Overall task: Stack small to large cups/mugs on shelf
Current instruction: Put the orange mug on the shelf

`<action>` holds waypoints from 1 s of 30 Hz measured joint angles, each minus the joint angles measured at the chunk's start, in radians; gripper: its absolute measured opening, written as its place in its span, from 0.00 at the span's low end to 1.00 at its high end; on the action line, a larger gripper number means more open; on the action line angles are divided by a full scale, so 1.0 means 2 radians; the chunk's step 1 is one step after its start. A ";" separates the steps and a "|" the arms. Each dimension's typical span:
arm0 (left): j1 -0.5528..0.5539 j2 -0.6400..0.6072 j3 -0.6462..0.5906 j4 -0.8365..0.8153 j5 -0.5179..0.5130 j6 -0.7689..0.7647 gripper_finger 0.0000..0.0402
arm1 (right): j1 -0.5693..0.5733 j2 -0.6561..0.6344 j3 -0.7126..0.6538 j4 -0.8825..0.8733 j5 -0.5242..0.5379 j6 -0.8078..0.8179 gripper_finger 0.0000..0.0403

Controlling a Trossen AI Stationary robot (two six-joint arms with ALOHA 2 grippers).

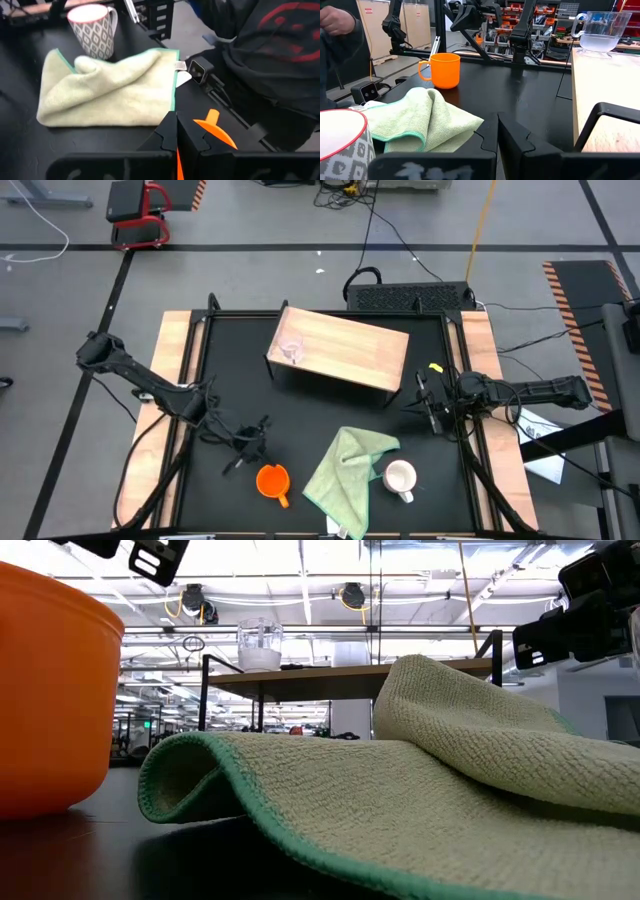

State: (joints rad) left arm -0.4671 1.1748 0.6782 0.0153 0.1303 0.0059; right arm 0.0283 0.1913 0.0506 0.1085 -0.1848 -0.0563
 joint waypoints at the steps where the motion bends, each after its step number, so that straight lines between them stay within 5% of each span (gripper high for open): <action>1: 0.000 0.004 0.003 -0.005 0.000 -0.005 0.00 | 0.000 0.000 0.000 0.000 0.000 0.000 0.00; 17: -0.016 0.129 0.125 -0.140 0.000 -0.009 0.00 | 0.000 0.000 0.000 0.000 0.000 -0.004 0.00; 30: -0.017 0.153 0.190 -0.254 -0.001 -0.031 0.00 | 0.000 0.000 0.000 0.000 0.000 -0.004 0.00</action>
State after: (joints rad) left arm -0.5007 1.4807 1.0580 -0.4924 0.1289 -0.0552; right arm 0.0284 0.1909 0.0506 0.1078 -0.1848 -0.0642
